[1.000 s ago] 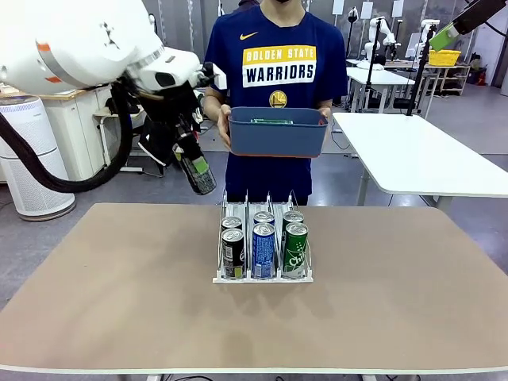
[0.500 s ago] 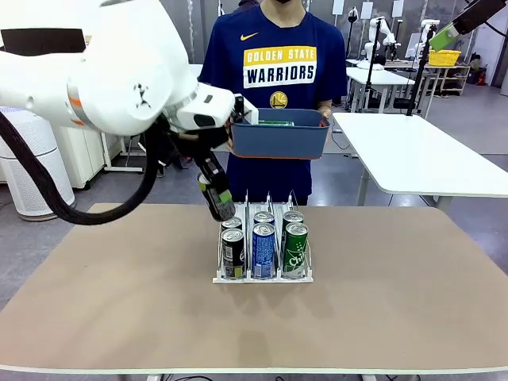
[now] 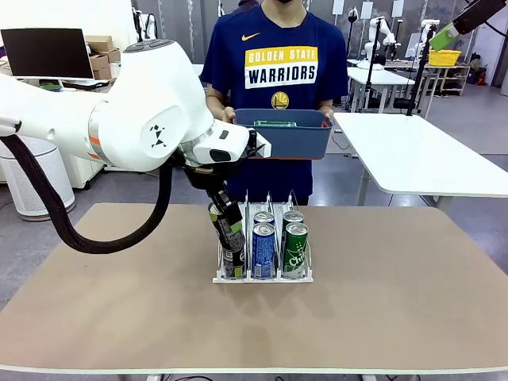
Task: Fill the beverage cans into the dispenser.
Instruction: Place the picked Pepsi coke in the line of the Automatic Can Dispenser with the same cans.
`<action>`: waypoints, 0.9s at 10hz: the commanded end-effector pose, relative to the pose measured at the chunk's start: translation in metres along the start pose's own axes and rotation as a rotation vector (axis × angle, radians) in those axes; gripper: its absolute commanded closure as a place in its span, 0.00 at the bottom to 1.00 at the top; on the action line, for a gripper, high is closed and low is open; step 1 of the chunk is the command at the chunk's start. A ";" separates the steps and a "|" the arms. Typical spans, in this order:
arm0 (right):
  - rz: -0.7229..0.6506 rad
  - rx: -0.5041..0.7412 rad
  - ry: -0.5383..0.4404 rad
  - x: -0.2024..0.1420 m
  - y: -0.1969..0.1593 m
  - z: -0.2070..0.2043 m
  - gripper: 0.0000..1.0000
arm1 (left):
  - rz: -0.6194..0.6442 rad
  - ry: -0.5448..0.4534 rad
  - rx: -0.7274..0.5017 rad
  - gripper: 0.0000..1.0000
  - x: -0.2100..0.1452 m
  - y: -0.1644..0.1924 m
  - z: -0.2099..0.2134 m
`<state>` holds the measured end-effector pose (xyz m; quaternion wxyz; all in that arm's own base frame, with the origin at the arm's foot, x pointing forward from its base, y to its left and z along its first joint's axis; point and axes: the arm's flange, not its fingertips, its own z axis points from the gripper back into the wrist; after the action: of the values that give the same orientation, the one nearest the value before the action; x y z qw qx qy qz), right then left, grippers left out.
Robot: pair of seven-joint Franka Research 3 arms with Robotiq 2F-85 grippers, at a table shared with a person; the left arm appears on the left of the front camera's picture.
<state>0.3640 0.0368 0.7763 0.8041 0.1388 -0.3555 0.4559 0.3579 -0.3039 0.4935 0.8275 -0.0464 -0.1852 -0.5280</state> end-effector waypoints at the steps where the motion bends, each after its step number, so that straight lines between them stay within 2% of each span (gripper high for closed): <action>1: -0.001 0.000 0.001 -0.001 0.000 0.000 0.00 | 0.009 0.001 0.005 0.42 -0.001 0.002 0.002; 4: -0.001 0.000 0.001 -0.001 0.000 0.000 0.00 | 0.001 0.002 -0.001 0.42 0.000 0.000 -0.001; 5: -0.001 0.000 0.001 -0.001 0.000 0.000 0.00 | 0.027 -0.043 -0.008 0.42 -0.005 0.009 0.006; 7: -0.001 0.000 0.001 -0.001 0.000 0.000 0.00 | 0.057 -0.089 0.024 0.42 0.000 -0.003 0.000; 9: -0.001 0.000 0.001 -0.001 0.000 0.000 0.00 | 0.049 -0.091 0.013 0.42 -0.002 -0.013 -0.004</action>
<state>0.3640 0.0368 0.7763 0.8041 0.1388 -0.3555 0.4559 0.3567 -0.3083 0.4941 0.8325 -0.0551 -0.2126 -0.5086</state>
